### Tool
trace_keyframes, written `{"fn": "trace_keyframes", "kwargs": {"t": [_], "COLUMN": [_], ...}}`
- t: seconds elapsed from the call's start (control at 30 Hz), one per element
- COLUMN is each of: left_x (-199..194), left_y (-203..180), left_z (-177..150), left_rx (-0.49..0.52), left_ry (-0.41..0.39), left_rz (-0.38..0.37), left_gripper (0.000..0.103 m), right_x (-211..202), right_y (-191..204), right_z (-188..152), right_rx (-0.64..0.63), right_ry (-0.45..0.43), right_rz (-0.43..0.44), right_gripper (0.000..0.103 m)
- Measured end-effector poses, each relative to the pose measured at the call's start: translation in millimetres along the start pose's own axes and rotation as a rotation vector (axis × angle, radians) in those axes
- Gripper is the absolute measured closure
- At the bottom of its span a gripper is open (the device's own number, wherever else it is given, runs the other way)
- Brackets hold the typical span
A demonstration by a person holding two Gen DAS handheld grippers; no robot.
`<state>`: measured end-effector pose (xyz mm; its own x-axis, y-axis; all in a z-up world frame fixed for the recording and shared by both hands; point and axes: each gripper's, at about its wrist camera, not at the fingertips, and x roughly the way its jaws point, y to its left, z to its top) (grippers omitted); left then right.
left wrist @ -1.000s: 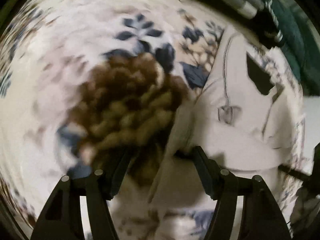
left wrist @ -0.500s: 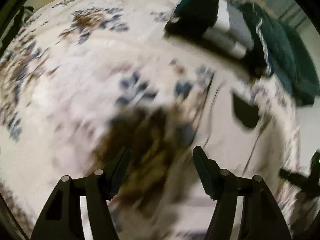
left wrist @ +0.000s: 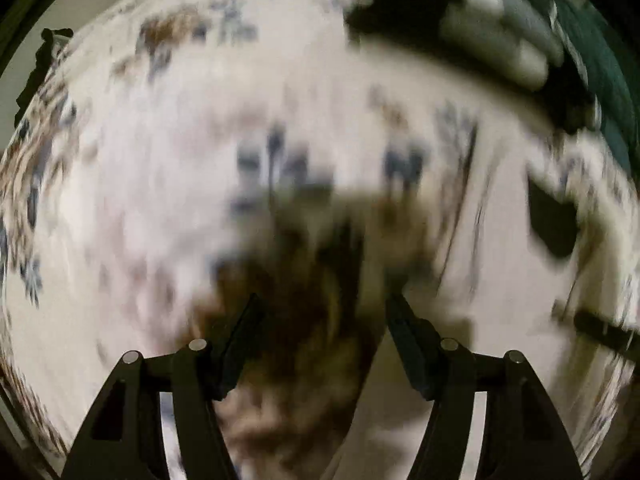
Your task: Fold small clothes
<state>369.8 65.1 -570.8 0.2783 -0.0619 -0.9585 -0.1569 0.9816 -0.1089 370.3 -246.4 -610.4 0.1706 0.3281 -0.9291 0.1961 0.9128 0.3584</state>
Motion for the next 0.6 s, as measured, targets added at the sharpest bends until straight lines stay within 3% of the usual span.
{"fn": "trace_keyframes", "kwargs": {"t": [0.1,0.23,0.33,0.4,0.43,0.47,0.5,0.53,0.57,0.6], "left_x": [-16.2,-13.5,6.6,13.9,16.3,16.2,16.7,17.8,16.0,15.9], "left_y": [1.2,7.4,3.3,-6.4,-11.3,-16.2,-21.2,-23.1,-24.9,-25.7], "left_z": [20.1,5.4,-19.1,-31.1,-35.2,-40.8,-41.8,-39.8,-40.5,-39.4], "left_rx": [0.006,0.030,0.046,0.074,0.089,0.102,0.108,0.109,0.110,0.113], "left_ry": [-0.040,0.023,0.105,0.102,0.087,0.076,0.075,0.072,0.054,0.046], "left_rz": [-0.030,-0.117,-0.199,-0.233,-0.247,-0.270,-0.270,-0.271,-0.269,-0.258], "left_gripper": [0.040,0.040,0.041,0.043,0.047,0.076,0.092,0.092,0.094,0.094], "right_x": [-28.6,-56.9,-51.2,-33.6,-24.1,-17.0,-13.1,-12.8,-15.6,-21.0], "right_y": [-17.1,-62.5,-104.3,-126.3,-129.7,-132.7,-134.2,-134.6,-133.5,-132.1], "right_z": [9.4,-2.2,-14.3,-25.3,-30.1,-34.1,-37.7,-39.2,-40.8,-41.3], "right_rx": [0.036,0.101,0.188,0.231,0.237,0.244,0.248,0.249,0.249,0.249], "right_ry": [-0.044,-0.056,0.003,0.084,0.108,0.121,0.113,0.092,0.054,0.012], "right_rz": [0.009,-0.049,-0.046,0.036,0.063,0.082,0.105,0.117,0.123,0.087], "right_gripper": [0.051,0.051,0.050,0.047,0.047,0.047,0.056,0.073,0.099,0.099]}}
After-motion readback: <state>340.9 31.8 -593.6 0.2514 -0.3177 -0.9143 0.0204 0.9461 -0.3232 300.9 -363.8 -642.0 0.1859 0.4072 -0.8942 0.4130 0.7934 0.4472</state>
